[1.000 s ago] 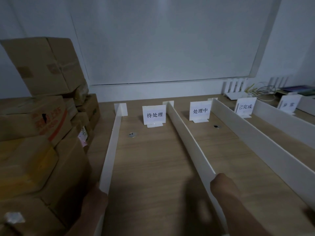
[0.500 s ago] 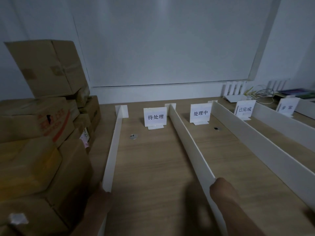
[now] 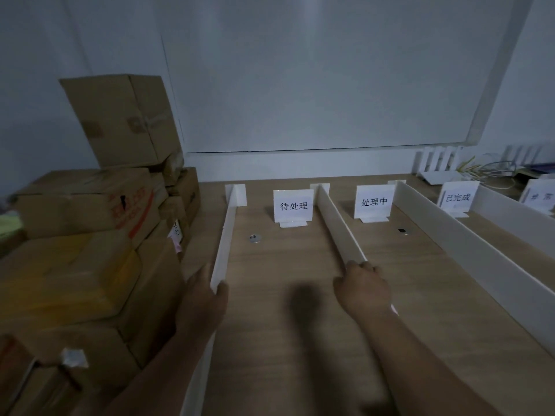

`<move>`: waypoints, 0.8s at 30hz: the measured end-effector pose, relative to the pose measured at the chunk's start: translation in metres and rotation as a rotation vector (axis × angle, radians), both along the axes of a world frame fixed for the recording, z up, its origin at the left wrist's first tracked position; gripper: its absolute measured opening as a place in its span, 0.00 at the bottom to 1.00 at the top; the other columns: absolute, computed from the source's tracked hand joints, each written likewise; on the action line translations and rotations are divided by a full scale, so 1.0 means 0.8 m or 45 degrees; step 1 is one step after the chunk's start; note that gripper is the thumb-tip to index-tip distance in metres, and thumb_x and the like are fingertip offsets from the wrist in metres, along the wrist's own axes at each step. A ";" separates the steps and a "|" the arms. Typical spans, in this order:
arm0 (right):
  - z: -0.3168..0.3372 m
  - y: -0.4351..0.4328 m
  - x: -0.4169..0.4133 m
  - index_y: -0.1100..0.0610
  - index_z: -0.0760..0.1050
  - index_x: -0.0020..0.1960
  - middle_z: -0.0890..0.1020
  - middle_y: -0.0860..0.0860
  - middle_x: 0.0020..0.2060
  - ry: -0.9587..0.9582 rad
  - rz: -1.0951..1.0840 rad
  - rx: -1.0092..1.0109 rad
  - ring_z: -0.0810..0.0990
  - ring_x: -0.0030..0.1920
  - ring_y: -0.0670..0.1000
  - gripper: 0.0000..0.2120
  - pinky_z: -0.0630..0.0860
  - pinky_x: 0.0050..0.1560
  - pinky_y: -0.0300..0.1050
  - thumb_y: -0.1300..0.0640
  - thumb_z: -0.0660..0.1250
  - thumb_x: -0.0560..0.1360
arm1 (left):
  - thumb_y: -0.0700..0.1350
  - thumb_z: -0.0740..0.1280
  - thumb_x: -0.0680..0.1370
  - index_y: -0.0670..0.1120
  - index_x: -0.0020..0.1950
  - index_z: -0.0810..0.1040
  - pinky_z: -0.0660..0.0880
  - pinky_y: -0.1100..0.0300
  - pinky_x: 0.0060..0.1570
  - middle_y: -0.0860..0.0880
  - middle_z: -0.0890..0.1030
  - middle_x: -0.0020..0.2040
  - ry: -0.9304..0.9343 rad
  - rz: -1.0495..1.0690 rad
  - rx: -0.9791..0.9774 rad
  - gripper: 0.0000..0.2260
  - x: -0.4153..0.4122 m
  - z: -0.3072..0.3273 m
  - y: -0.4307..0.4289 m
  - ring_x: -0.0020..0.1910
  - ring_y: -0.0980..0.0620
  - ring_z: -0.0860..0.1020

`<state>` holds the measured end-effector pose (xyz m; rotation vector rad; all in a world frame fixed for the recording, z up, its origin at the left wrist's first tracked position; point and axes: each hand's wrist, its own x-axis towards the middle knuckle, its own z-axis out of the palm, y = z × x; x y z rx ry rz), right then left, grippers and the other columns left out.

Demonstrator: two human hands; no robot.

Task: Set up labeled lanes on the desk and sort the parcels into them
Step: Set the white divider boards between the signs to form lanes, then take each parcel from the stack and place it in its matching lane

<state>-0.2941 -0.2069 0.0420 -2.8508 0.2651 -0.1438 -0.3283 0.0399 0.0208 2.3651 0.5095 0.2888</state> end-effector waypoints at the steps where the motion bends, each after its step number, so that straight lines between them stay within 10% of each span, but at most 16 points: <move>1: 0.010 0.012 0.002 0.57 0.71 0.62 0.74 0.55 0.62 -0.027 0.050 0.014 0.69 0.64 0.57 0.17 0.69 0.60 0.48 0.51 0.59 0.76 | 0.50 0.59 0.80 0.48 0.76 0.55 0.69 0.47 0.64 0.43 0.66 0.72 -0.028 -0.032 0.010 0.26 0.000 0.009 -0.002 0.67 0.41 0.69; 11: 0.098 0.086 -0.010 0.60 0.71 0.68 0.74 0.59 0.65 -0.632 0.575 0.197 0.71 0.65 0.60 0.23 0.68 0.64 0.52 0.48 0.62 0.78 | 0.66 0.57 0.75 0.54 0.77 0.46 0.61 0.43 0.71 0.50 0.53 0.78 -0.354 -0.023 0.188 0.36 -0.032 0.077 0.017 0.76 0.49 0.55; 24: 0.147 0.176 -0.038 0.56 0.68 0.71 0.71 0.55 0.68 -0.677 0.905 0.316 0.68 0.68 0.57 0.25 0.68 0.64 0.52 0.44 0.59 0.78 | 0.64 0.60 0.76 0.56 0.77 0.44 0.56 0.48 0.72 0.54 0.50 0.78 -0.454 0.245 0.226 0.36 -0.102 0.125 0.058 0.76 0.52 0.50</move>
